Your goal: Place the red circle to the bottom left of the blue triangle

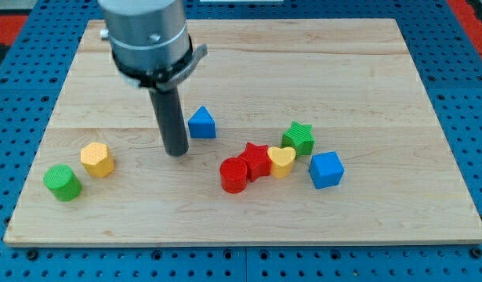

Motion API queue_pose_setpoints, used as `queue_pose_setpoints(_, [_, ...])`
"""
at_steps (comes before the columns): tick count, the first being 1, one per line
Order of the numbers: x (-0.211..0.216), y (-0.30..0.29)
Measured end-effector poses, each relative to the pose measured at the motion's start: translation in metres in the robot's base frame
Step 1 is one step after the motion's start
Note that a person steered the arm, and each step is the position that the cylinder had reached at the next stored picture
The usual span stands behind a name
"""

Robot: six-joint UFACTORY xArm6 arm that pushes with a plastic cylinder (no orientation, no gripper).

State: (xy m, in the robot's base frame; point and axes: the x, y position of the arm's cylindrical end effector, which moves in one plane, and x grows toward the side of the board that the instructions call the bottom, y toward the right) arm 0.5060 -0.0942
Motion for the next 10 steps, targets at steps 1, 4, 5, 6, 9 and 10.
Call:
queue_pose_setpoints(1, [0.057, 0.018])
queue_pose_setpoints(4, [0.037, 0.113])
queue_pose_setpoints(5, [0.032, 0.064])
queue_pose_setpoints(6, [0.035, 0.031])
queue_pose_setpoints(9, [-0.017, 0.000])
queue_pose_setpoints(10, [-0.023, -0.056])
